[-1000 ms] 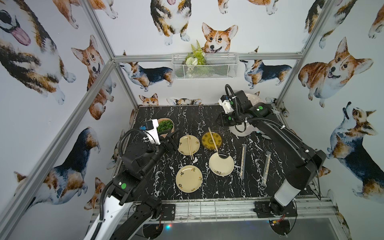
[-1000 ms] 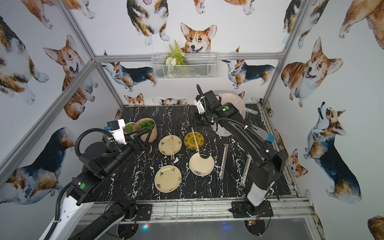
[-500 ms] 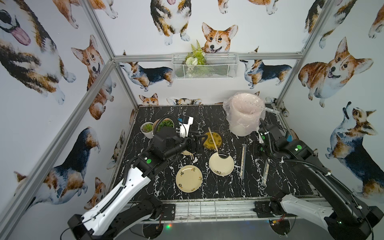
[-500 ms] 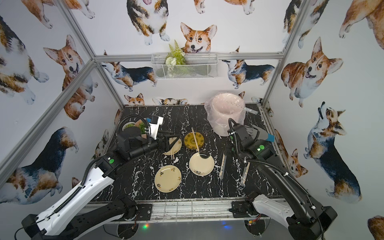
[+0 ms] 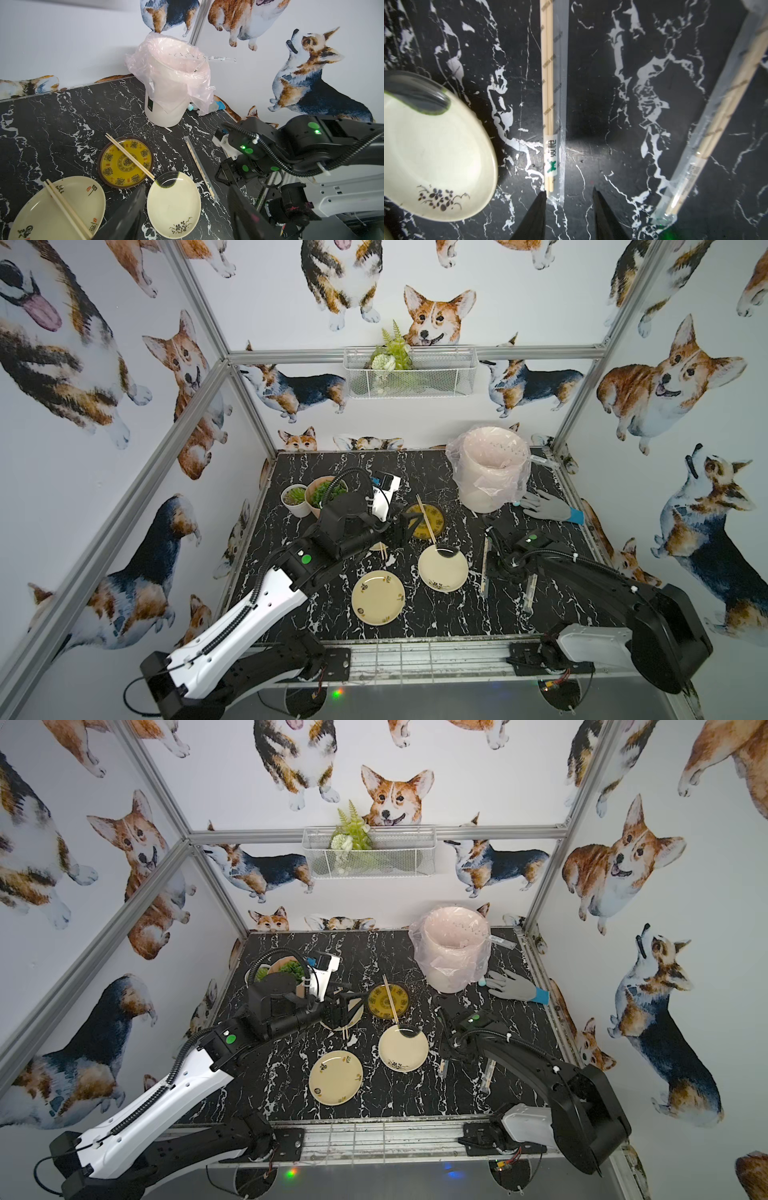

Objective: Remove the packaging of disposable chopsticks
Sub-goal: Pick up the disposable chopsticks from the center of the board.

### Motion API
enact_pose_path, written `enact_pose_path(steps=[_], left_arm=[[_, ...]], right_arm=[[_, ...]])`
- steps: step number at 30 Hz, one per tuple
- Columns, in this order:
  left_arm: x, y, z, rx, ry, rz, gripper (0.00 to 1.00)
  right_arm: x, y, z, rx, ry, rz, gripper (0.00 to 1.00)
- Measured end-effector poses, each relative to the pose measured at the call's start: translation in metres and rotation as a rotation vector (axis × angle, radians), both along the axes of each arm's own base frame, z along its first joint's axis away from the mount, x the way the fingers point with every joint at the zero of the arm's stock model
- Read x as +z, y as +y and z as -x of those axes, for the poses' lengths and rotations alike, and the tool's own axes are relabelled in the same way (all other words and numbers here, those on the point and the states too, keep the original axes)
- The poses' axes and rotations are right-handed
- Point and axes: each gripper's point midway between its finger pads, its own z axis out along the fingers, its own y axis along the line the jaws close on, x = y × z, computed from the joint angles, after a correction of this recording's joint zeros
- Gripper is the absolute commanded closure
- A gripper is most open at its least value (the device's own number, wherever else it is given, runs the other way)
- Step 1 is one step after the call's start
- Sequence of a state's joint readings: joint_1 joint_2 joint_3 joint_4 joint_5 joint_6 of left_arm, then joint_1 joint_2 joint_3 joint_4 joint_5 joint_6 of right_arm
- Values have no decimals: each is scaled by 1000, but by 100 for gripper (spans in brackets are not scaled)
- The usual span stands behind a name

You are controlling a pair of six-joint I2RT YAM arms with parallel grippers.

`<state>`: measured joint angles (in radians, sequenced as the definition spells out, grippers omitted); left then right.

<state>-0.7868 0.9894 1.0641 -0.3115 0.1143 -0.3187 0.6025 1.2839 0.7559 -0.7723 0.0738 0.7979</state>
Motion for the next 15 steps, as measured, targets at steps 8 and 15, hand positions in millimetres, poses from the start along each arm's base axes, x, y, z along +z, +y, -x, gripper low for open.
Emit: enact_pose_path(steps=[8,15], left_arm=[[-6,13,0,46,-8,-27,34],[-7,18,0,66,-11,-35,34]], right_arm=[[-31,9,-7,16,44,31,59],[-41,13,-9,28,70,54,66]])
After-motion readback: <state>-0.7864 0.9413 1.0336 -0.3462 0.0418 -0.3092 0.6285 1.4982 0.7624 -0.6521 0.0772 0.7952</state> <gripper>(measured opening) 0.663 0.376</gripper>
